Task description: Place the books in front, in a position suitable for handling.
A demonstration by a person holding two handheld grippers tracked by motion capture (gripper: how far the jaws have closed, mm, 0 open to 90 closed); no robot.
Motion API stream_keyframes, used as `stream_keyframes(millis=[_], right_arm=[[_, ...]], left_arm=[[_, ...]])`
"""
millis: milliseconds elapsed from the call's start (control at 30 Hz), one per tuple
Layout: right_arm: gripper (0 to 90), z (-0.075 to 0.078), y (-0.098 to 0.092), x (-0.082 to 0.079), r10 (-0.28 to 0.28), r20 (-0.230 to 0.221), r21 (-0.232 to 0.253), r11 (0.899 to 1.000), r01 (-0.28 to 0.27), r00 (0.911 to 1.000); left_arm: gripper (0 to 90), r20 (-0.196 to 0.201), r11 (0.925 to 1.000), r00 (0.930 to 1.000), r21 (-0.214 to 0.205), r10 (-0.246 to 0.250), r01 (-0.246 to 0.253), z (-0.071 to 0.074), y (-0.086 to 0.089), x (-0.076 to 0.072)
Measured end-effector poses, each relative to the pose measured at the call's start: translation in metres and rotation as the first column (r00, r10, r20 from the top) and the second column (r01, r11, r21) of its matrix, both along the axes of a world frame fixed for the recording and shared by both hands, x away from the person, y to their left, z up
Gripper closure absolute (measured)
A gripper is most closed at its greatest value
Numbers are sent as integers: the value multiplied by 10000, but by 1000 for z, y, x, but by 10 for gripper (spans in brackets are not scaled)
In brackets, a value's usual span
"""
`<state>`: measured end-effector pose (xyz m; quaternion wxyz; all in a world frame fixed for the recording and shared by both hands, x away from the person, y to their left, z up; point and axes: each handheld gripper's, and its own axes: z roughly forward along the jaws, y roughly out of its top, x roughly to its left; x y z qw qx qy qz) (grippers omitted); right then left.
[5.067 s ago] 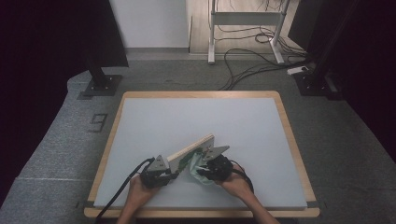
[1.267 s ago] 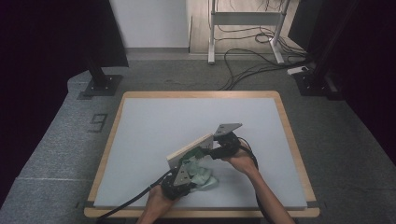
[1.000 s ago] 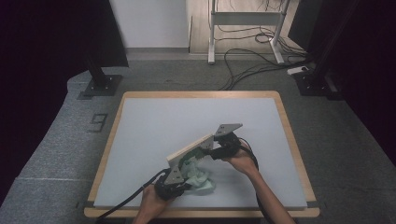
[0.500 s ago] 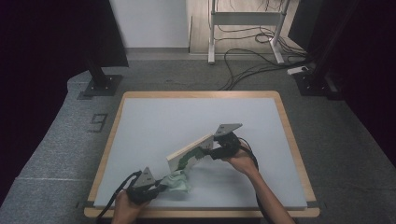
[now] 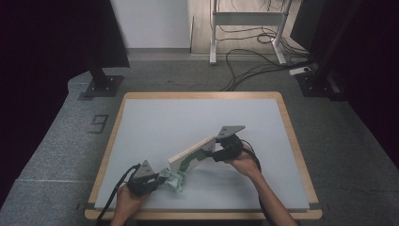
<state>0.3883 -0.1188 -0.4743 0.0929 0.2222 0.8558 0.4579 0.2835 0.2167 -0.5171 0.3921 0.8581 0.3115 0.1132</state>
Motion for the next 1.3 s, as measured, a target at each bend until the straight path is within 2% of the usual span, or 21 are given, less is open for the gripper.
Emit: stream_keyframes(millis=[233,367,533,700,900,1000,1100,1300], right_arm=[[327,-1,0,0,7,36,78,10000,-7,10000],[324,-1,0,-1,-2,75,52,10000,2,10000],[324,-1,0,-1,30,93,30,10000,-30,10000],[324,-1,0,-1,22,113,34,10000,-23,9999],[325,-1,-1,-1,27,115,21,10000,-28,9999],[325,-1,-1,-1,23,114,34,10000,-24,9999],[325,-2,-1,-1,11,121,56,10000,-12,9999],[325,-2,0,-1,-8,120,57,10000,7,9999]], left_arm=[[777,34,10000,10000,-54,38,-38,1,-2,-1],[776,150,10000,9999,-79,-47,48,8,-3,-2],[774,455,9996,9987,105,-249,245,24,-6,-4],[773,733,9991,9965,-62,-405,411,41,-6,-6],[772,1241,9985,9908,-72,-530,544,68,-5,-8],[772,1367,9982,9889,-92,-582,600,77,-5,-8],[771,1345,9981,9891,1,-606,612,78,-6,-7],[772,1113,9977,9922,-305,-562,599,69,-3,-5]])
